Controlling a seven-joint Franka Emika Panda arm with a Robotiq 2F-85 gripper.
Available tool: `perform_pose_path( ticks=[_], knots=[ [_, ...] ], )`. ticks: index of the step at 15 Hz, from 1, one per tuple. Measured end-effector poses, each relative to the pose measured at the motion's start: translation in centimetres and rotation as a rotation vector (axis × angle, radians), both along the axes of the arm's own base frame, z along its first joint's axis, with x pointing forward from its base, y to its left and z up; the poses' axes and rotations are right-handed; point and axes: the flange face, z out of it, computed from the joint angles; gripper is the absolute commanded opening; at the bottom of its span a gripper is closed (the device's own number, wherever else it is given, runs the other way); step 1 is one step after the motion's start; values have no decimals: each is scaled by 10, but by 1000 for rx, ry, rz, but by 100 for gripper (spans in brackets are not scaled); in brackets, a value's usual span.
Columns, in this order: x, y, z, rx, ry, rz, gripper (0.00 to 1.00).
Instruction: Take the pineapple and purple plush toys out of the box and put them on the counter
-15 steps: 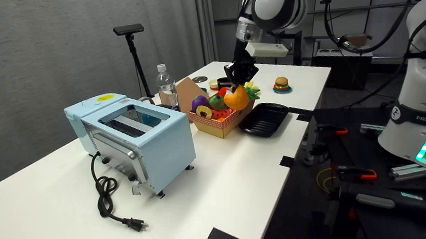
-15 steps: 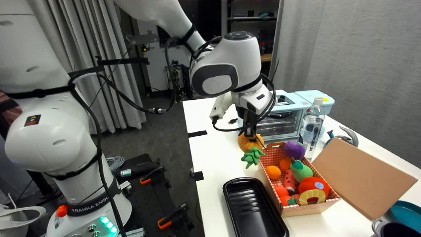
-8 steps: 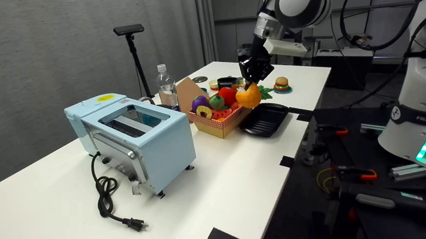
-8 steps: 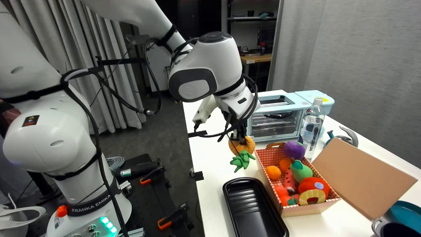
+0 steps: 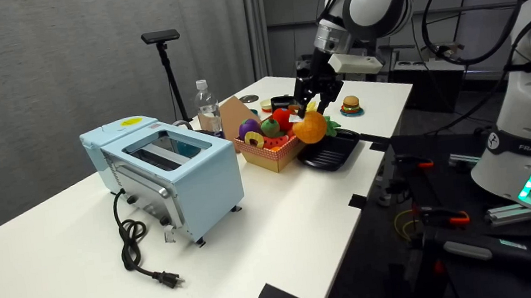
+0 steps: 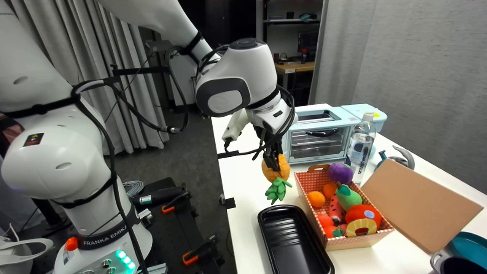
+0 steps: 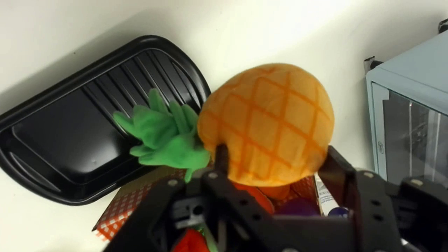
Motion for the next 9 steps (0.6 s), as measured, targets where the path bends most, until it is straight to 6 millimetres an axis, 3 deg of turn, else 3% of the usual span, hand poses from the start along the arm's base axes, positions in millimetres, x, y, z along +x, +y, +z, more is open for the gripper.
perform_pose_path(
  ticks=[9],
  knots=[
    [3,12,-34,-19,92,70,100]
  ],
)
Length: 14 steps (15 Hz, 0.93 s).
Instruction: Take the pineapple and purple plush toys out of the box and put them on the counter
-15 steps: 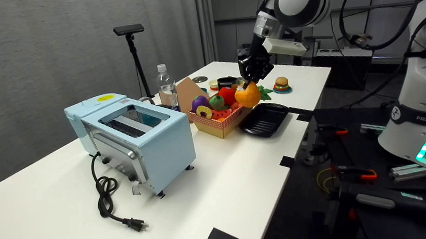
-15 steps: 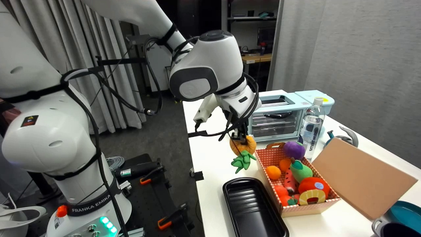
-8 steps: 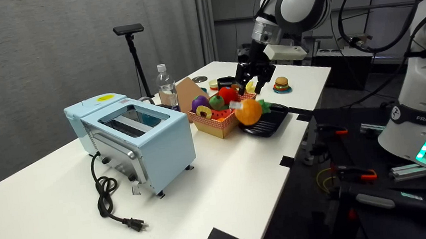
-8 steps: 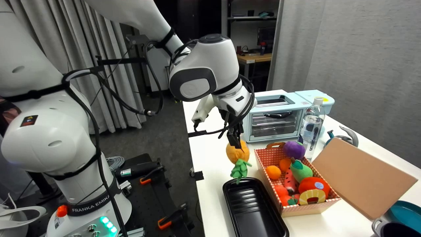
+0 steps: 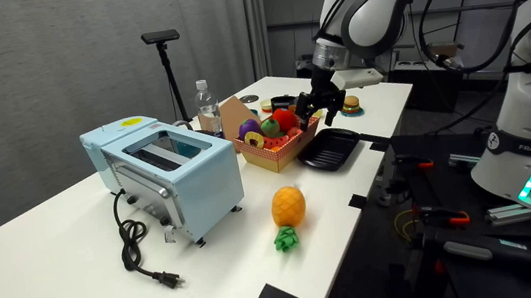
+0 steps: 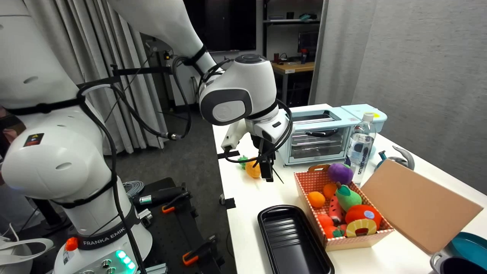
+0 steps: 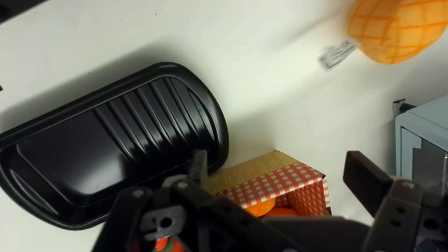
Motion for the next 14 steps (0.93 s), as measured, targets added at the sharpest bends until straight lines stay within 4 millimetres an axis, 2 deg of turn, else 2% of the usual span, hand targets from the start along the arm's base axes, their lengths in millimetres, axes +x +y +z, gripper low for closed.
perform_pose_path(
  ticks=[6,14],
  knots=[
    [31,-14,10,-11,-15,-1,100],
    [79,-46,28,-36,-25,-11,100]
  ],
)
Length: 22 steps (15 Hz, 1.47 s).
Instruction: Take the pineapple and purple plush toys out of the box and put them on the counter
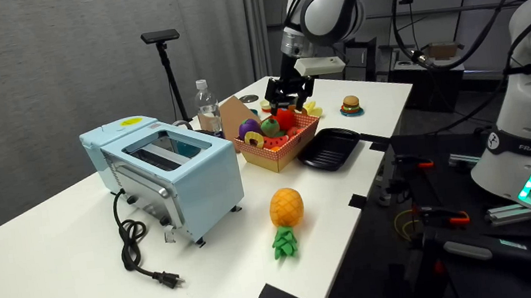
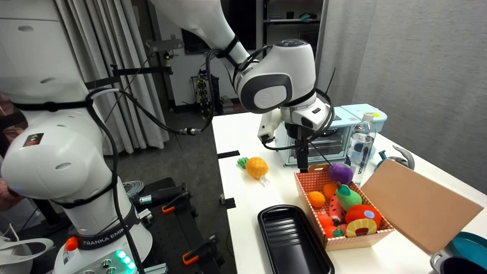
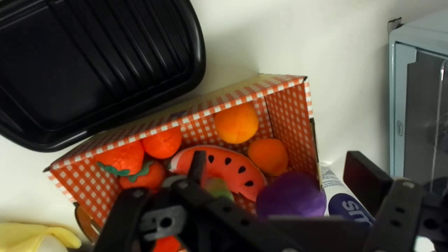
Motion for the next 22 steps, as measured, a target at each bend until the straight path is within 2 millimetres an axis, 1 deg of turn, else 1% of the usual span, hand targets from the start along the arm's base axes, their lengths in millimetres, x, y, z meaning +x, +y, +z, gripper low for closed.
perform_pose_path(
  ticks=[4,7,12,16,19,22],
  knots=[
    [25,-15,4,-6,0,-13,100],
    [45,-21,5,-22,5,-2,100],
    [75,-19,0,-54,11,23,100],
    [92,-18,-4,-69,14,35,100],
    [107,-22,-2,-74,16,36,100],
    [119,-27,-1,-82,11,32,100]
  ],
)
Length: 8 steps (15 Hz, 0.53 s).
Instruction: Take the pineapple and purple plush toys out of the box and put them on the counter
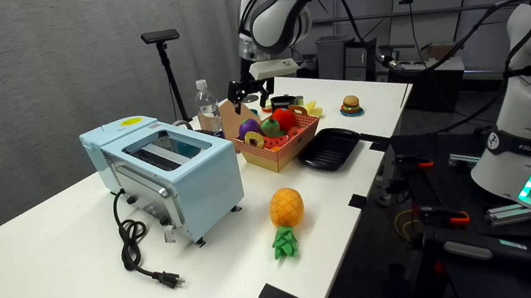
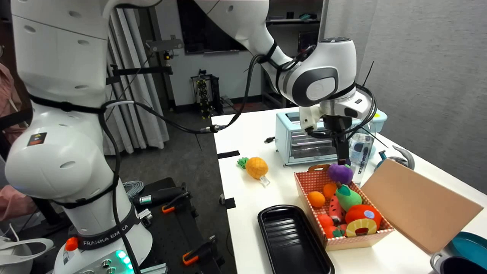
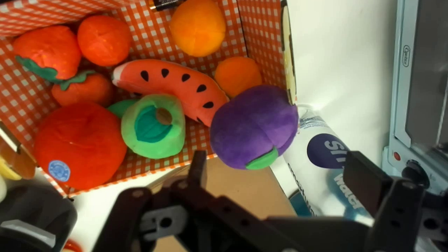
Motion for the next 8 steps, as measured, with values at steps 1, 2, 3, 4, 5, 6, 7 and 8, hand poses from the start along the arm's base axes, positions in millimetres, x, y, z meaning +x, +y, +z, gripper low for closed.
perform_pose_path(
  ticks=[1,2,3,4,5,6,7,8],
  knots=[
    [3,-2,0,-3,-2,-1,100],
    [5,-3,0,-5,-3,-2,100],
    [7,-4,-1,-7,-4,-3,100],
    [9,-5,-1,-8,-6,-3,100],
    [11,-5,-1,-10,-7,-3,100],
    [12,-7,-2,-12,-7,-3,100],
    [15,-9,-3,-16,-8,-6,100],
    [17,-12,-5,-19,-7,-8,100]
  ],
)
